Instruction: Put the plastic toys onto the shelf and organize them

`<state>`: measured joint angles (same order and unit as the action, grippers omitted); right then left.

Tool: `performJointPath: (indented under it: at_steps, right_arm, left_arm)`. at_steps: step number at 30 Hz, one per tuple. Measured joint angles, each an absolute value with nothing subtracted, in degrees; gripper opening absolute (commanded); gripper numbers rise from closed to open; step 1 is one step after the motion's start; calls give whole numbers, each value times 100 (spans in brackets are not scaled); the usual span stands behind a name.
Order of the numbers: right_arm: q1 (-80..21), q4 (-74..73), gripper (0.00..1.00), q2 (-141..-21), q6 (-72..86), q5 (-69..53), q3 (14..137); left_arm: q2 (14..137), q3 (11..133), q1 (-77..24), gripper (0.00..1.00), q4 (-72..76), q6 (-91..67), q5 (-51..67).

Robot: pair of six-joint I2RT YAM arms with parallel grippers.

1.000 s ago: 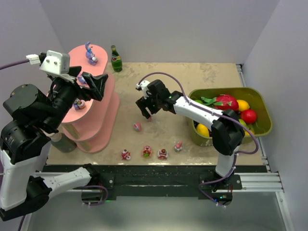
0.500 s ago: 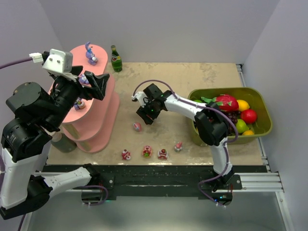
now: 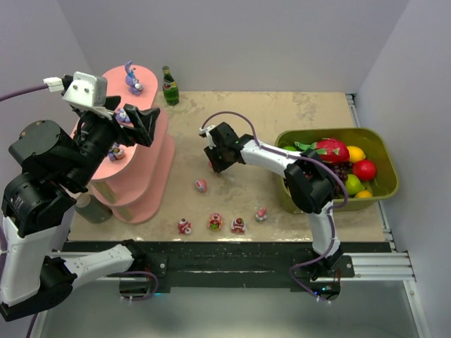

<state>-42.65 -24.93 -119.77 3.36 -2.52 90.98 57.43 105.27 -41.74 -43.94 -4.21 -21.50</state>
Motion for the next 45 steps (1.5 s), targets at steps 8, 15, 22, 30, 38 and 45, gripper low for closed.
performJointPath:
  at_steps: [8,15,22,30,38,45]
  right_arm:
    - [-4766,-2571,53,-12051,1929,836,9258]
    - [-5017,-2692,71,-12156,2943,1000,9428]
    - [-4943,-2788,84,-12154,3127,1107,9450]
    - [-4936,-2353,89,-12025,2060,1389,9183]
    - [-4831,-1651,90,-12022,1164,1140,8746]
    - [-4707,-1055,88,-12022,720,539,8576]
  left_arm:
    - [5743,10525,-4174,99,-4392,-362,-2150]
    - [5734,10510,-4174,100,-4397,-362,-2150]
    - [5725,10510,-4174,99,-4397,-364,-2152]
    - [5728,10486,-4174,99,-4397,-362,-2154]
    - [5730,10486,-4174,100,-4401,-362,-2174]
    - [5780,10488,-4174,99,-4423,-362,-2191]
